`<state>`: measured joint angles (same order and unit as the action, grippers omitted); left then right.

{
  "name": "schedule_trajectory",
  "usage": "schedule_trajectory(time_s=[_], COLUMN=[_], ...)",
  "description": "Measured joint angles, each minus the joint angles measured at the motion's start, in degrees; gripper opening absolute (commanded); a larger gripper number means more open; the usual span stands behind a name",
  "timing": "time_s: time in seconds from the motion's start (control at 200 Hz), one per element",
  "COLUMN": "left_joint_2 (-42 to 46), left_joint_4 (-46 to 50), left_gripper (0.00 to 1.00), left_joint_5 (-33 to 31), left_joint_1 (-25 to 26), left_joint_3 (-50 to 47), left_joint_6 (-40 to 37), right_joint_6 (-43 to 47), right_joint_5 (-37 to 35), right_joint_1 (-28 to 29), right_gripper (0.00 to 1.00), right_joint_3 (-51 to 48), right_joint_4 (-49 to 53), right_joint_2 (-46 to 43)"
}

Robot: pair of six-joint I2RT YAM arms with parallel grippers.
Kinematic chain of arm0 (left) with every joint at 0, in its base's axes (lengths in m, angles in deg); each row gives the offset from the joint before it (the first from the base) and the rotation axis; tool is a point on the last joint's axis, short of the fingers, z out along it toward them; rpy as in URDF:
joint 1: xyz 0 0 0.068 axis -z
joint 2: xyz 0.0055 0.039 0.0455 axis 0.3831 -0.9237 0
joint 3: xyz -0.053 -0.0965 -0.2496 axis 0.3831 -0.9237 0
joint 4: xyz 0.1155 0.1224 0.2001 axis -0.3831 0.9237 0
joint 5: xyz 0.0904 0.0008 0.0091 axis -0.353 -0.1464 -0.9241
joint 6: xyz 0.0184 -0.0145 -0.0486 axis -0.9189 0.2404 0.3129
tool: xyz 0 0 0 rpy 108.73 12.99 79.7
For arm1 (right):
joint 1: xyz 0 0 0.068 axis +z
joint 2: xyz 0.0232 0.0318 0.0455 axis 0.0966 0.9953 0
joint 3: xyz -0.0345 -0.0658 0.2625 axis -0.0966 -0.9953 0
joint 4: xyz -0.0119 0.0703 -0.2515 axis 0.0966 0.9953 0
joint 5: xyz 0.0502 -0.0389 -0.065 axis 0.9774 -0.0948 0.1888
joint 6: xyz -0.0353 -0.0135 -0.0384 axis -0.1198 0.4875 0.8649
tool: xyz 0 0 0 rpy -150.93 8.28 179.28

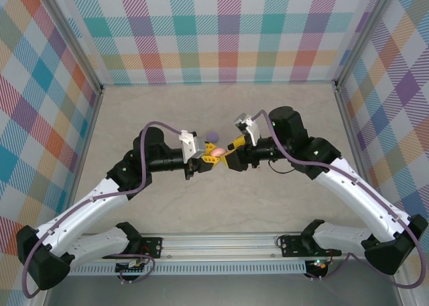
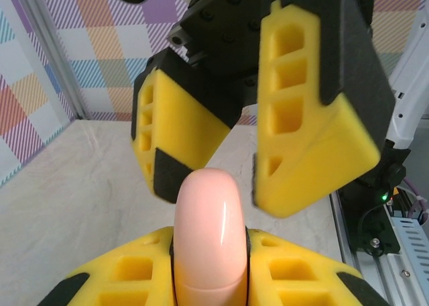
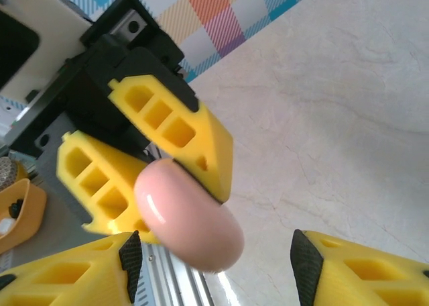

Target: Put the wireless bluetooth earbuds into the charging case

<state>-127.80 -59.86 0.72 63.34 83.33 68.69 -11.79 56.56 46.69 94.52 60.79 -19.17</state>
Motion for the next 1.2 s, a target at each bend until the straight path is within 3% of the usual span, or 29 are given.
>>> schedule_trajectory(time_s=[0.64,0.815,1.015,1.2], left_joint_2=[0.2,0.2,-2.2,-7.7], left_joint_4=[0.1,0.5,3.8,6.7], left_gripper=[0.06,0.05,0.04,0.02], left_joint_5=[0.2,1.7,5.1,8.4], left_joint_1=[0.0,0.0,0.0,-0.5], left_joint_3=[-0.2,-0.2,2.4,7.8], left_joint_6=[-1.2,-0.8,2.9,8.6], right_joint_6=[0.7,1.7,4.3,6.6], right_joint_5=[-4.0,-2.1,2.8,8.9], right_joint_1=[1.0,0.9,-0.4,-4.0], right_gripper=[0.59,0.52,0.60,0.59], right_joint_3=[0.2,-1.1,-1.8,-1.8], right_joint_4=[0.8,0.2,-0.1,0.2], right_joint_2=[-0.2,-1.8,-2.9,-2.9])
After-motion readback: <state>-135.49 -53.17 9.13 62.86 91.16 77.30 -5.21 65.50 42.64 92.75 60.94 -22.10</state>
